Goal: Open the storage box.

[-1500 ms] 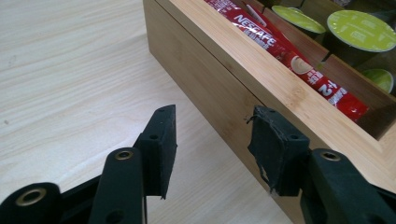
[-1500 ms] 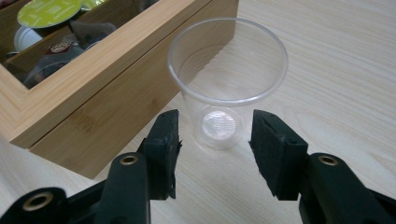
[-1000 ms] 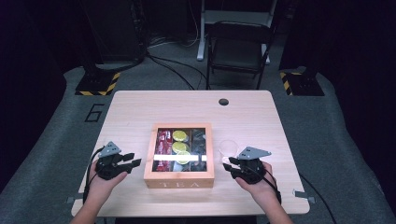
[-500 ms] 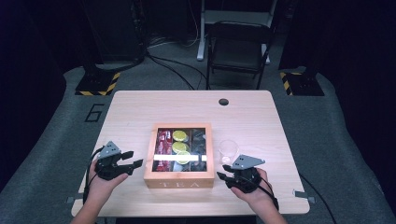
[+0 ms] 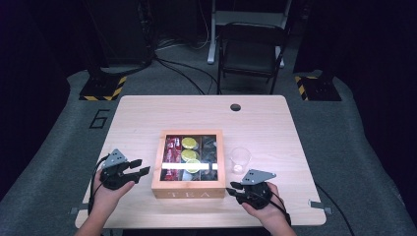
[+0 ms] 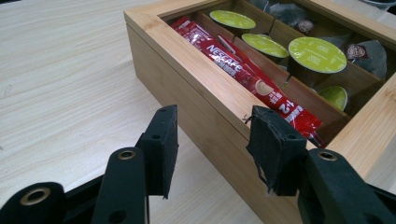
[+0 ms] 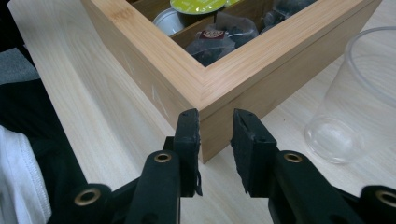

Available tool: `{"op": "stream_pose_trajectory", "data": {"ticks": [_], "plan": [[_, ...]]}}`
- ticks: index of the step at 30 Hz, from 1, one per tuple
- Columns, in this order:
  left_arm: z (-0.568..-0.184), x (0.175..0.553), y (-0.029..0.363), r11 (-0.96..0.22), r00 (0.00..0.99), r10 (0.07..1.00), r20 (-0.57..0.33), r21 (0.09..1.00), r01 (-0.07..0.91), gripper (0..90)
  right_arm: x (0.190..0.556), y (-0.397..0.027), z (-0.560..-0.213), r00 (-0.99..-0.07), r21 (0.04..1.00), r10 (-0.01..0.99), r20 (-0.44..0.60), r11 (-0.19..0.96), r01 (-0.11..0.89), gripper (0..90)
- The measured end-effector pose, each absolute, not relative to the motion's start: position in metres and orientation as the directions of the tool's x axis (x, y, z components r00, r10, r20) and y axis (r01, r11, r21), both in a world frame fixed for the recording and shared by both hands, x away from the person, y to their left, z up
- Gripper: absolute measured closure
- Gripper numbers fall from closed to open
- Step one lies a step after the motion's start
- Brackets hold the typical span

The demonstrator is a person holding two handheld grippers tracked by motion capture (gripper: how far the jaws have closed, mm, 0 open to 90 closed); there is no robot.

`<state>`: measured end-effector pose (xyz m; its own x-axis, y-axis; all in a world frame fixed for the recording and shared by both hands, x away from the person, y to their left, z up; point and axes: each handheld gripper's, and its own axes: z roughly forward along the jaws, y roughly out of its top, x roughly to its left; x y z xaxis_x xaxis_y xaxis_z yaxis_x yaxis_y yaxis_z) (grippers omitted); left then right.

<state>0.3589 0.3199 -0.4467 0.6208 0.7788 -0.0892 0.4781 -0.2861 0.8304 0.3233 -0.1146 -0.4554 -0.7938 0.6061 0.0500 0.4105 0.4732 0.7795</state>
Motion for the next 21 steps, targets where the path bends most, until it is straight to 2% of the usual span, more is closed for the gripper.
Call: {"op": "stream_pose_trajectory", "data": {"ticks": [3,21], "plan": [[-0.4474,0.3597,0.3193,-0.299,0.625,0.778,-0.070,0.833,0.465,52.5,0.3222,-0.1140,-0.4572,-0.792,0.773,0.608,0.044,0.482,0.413,72.0],[-0.4466,0.3585,0.3199,-0.313,0.658,0.749,-0.082,0.831,0.460,58.9,0.3260,-0.1057,-0.4648,-0.822,0.742,0.569,0.027,0.540,0.397,84.8]]}}
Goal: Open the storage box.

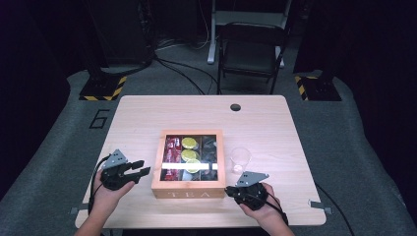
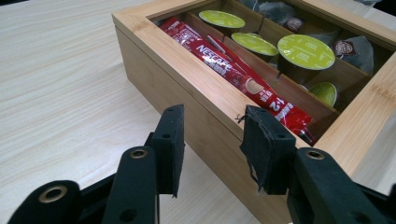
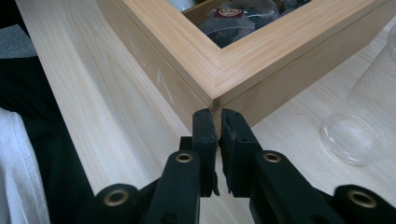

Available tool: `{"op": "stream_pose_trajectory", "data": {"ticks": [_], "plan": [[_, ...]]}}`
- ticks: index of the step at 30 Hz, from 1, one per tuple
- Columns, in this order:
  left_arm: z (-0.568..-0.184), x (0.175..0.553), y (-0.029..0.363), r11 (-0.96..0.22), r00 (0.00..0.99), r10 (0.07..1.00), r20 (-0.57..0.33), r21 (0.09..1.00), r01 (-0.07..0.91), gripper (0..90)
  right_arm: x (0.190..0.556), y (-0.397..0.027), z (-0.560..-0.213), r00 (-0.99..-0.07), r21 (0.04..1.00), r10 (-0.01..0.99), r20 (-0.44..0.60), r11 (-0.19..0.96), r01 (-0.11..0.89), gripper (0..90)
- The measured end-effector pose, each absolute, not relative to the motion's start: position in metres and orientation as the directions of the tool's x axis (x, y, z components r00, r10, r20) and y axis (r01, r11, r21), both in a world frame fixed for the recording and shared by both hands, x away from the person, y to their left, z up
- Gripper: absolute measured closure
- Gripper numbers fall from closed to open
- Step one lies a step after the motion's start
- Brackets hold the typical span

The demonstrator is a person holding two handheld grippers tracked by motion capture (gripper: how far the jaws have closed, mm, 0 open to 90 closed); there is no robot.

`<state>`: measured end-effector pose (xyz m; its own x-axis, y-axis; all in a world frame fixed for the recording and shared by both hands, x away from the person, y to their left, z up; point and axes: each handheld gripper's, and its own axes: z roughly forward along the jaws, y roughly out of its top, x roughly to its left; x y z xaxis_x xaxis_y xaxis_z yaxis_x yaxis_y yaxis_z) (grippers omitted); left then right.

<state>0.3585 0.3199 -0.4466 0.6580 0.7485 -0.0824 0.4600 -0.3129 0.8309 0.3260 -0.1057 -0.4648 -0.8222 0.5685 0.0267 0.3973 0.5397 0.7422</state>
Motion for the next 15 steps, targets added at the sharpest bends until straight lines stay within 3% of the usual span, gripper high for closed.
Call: {"op": "stream_pose_trajectory", "data": {"ticks": [15], "plan": [[-0.4476,0.3537,0.3220,-0.319,0.660,0.748,-0.072,0.832,0.453,60.5,0.3296,-0.1087,-0.4601,-0.824,0.748,0.561,0.082,0.511,0.423,85.8]]}}
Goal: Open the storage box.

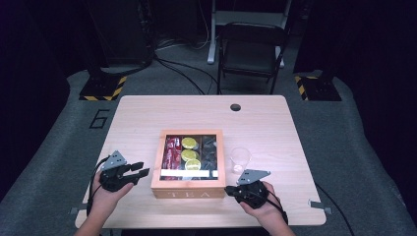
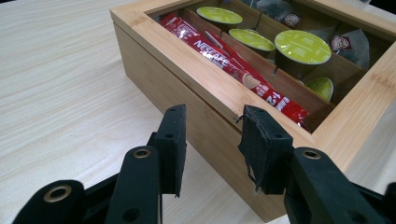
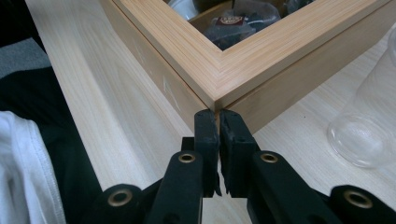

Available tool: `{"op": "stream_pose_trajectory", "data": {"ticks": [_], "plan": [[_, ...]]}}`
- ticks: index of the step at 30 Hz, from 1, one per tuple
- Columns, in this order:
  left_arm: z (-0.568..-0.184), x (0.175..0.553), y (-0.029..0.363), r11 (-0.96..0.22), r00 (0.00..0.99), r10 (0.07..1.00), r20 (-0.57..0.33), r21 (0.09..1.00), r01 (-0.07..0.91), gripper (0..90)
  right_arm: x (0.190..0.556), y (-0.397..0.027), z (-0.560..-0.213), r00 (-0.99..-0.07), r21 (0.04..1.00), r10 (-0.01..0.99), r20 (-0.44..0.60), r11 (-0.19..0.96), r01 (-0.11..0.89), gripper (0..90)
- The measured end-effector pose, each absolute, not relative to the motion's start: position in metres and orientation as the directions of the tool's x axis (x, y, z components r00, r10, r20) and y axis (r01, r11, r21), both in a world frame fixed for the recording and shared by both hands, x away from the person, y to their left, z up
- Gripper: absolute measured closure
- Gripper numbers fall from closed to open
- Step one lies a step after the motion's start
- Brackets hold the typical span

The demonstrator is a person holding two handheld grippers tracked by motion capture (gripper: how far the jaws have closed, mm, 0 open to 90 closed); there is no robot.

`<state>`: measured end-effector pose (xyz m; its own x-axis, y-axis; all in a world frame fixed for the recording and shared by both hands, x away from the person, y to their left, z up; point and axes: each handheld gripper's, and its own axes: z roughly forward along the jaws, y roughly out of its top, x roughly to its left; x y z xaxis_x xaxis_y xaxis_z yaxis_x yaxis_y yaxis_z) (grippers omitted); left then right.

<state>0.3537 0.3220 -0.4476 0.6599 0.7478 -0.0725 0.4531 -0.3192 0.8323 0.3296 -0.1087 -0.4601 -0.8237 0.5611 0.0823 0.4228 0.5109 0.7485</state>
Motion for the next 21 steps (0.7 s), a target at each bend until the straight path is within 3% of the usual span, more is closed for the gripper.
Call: {"op": "stream_pose_trajectory", "data": {"ticks": [21], "plan": [[-0.442,0.328,0.310,-0.373,0.724,0.688,-0.049,0.832,0.411,63.9,0.340,-0.107,-0.438,-0.833,0.824,0.542,0.115,0.416,0.385,86.4]]}}
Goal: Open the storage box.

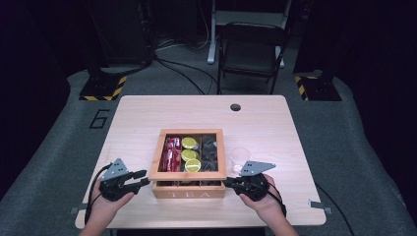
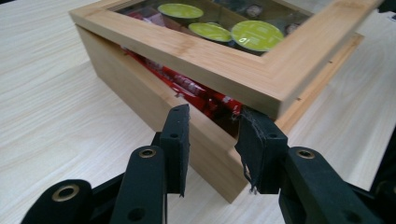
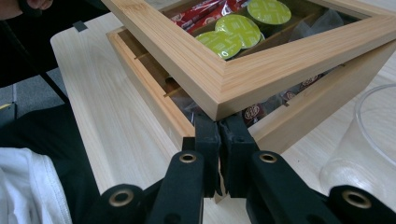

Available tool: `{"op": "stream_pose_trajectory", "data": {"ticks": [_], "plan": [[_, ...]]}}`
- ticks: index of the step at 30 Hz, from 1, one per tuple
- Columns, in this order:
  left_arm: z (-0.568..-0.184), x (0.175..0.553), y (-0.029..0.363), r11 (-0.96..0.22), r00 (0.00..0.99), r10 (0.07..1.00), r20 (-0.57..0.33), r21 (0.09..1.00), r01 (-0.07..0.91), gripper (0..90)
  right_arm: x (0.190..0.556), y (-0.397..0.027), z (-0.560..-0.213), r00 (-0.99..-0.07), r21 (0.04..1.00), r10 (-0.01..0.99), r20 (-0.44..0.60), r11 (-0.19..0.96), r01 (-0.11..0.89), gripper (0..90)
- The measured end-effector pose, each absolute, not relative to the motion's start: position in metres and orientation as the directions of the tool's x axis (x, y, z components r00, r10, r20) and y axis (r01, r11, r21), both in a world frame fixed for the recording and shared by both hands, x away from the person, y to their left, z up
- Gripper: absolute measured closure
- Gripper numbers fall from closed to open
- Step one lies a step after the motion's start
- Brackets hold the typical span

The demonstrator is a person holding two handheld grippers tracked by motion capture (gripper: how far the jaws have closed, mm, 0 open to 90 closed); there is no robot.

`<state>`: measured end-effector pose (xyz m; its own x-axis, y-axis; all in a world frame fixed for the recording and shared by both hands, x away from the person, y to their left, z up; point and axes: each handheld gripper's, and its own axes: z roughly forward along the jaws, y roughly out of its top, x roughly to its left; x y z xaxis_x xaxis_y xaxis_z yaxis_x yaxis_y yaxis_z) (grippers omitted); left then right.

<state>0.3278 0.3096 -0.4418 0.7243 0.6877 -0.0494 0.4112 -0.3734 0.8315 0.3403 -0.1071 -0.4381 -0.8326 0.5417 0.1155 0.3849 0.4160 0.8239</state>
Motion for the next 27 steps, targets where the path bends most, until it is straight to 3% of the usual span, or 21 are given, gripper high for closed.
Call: {"op": "stream_pose_trajectory", "data": {"ticks": [11,17,27], "plan": [[-0.438,0.322,0.299,-0.381,0.748,0.663,-0.042,0.840,0.385,63.6,0.343,-0.105,-0.436,-0.832,0.834,0.544,0.110,0.405,0.375,86.1],[-0.435,0.323,0.295,-0.349,0.711,0.702,-0.042,0.850,0.394,53.7,0.342,-0.105,-0.435,-0.829,0.840,0.547,0.117,0.391,0.376,85.0],[-0.426,0.326,0.293,-0.371,0.714,0.700,-0.005,0.852,0.369,51.1,0.338,-0.105,-0.428,-0.778,0.864,0.628,0.008,0.387,0.322,56.5]]}}
